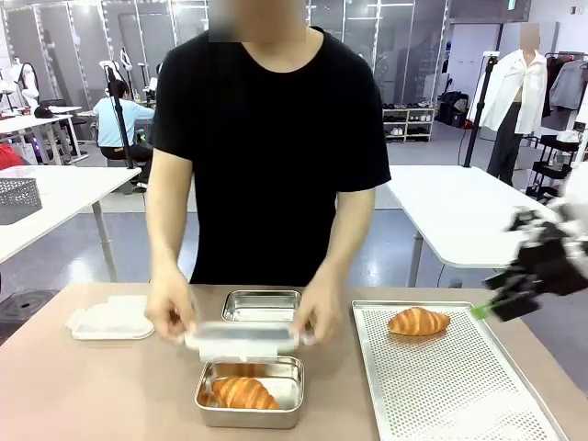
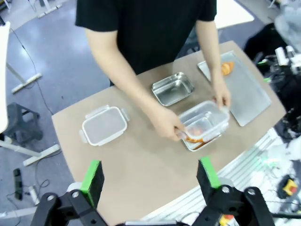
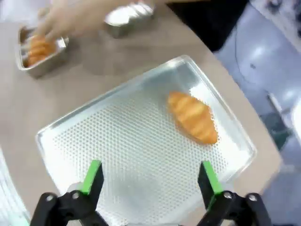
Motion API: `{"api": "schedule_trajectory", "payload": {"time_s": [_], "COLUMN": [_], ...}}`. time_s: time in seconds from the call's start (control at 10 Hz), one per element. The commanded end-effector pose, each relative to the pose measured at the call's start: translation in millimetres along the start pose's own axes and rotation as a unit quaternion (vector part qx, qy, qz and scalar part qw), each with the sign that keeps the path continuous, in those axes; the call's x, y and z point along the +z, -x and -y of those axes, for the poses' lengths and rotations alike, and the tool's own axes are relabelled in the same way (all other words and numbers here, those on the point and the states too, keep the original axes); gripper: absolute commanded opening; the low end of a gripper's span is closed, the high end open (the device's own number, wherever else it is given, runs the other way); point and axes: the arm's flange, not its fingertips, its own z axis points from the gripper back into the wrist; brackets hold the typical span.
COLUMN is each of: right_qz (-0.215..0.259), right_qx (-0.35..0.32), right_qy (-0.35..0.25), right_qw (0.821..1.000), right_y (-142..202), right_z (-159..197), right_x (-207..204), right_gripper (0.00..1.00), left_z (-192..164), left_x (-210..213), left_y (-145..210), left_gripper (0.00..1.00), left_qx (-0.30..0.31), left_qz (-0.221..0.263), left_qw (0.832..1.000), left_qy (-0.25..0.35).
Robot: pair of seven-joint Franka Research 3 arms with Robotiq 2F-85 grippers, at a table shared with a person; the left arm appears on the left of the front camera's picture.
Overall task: Place the bread into the airtight container.
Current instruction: Pick up a Butter Roll and place it into an empty Airtight Container.
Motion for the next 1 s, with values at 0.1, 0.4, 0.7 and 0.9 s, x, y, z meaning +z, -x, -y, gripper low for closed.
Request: {"api": "schedule_trajectory", "payload": {"time_s": [0.1,0.4,0.7,0.9], "right_qz": [0.093,0.107,0.102,0.102], "right_qx": [-0.063,-0.071,-0.089,-0.089], "right_qy": [0.044,0.048,0.052,0.052], "right_qw": [0.993,0.991,0.989,0.989], "right_y": [142,168,150,150], "right_z": [-66,-88,48,48], "right_x": [38,32,69,69], "right_gripper": [1.00,1.00,1.00,1.00], "left_z": [1,1,1,1], "left_x": [1,1,1,1], "left_y": [0,0,0,0], "left_gripper": [1.00,1.00,1.00,1.00], "left_qx": [0.001,0.001,0.001,0.001], "left_qz": [0.001,0.001,0.001,0.001], "left_qw": [1.000,1.000,1.000,1.000], "left_qy": [0.001,0.001,0.001,0.001]}}
